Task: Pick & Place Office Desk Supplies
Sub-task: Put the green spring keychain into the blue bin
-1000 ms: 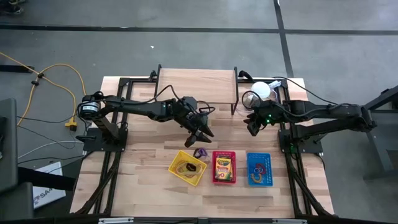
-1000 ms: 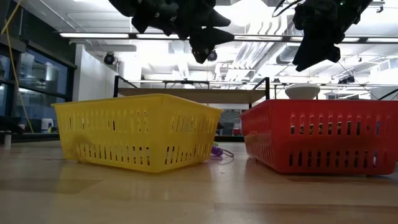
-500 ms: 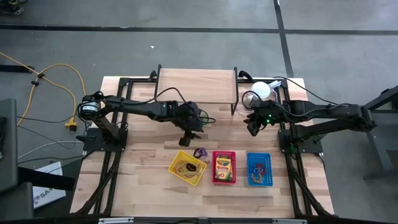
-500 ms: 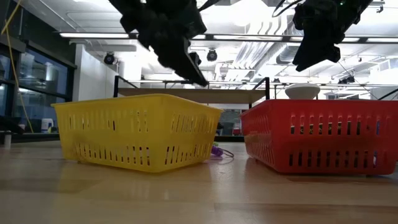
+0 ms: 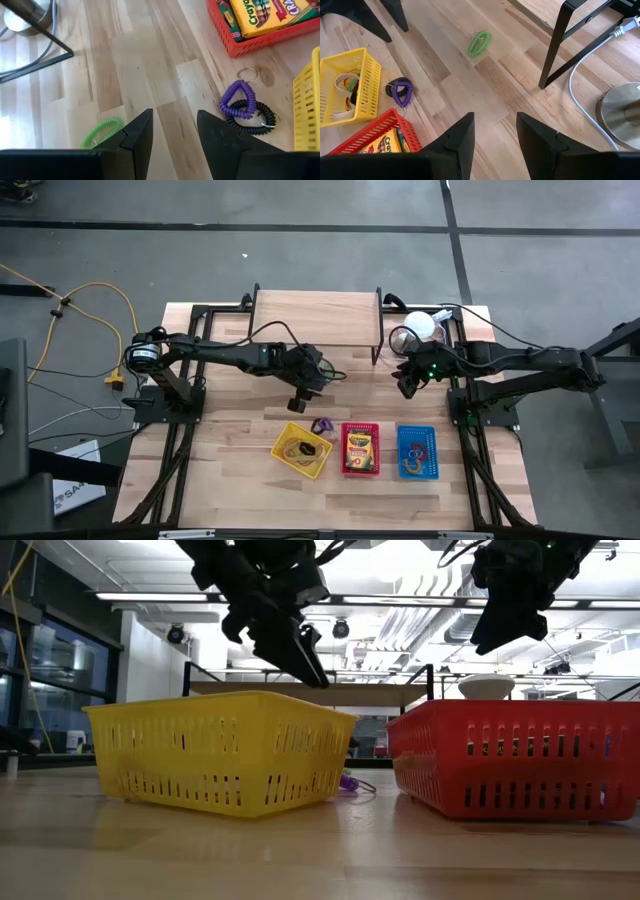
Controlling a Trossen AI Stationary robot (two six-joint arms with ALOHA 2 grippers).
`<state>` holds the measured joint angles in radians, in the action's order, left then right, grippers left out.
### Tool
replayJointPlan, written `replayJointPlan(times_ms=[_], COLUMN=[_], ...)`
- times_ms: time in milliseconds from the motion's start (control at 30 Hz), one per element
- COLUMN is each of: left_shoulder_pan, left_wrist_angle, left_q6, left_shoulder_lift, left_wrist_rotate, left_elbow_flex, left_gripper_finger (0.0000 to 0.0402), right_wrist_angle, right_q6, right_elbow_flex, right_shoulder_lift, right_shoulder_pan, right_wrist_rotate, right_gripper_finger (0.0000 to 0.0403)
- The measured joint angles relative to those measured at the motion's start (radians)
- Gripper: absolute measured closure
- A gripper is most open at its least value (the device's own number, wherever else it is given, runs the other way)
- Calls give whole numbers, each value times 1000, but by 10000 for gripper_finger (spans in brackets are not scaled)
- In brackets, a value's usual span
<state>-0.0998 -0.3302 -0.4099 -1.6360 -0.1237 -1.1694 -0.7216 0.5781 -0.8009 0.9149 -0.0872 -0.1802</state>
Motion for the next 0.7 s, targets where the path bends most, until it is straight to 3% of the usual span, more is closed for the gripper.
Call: replayJointPlan(times_ms=[500,700], left_shoulder_pan=[65,71], left_wrist_angle=[-7,-85], left_q6=[-29,-31], left_shoulder_lift=[-1,-88], left_wrist_rotate=[244,264], left_elbow_flex=[-16,-130], left_gripper_finger=[254,254], right_wrist_angle=[0,2], right_q6=[0,0], right_elbow_flex=[0,0], right_shoulder_lift=[0,0], right_shoulder_pan=[0,0], right_wrist_rotate=[0,0], right_gripper_finger=[270,270])
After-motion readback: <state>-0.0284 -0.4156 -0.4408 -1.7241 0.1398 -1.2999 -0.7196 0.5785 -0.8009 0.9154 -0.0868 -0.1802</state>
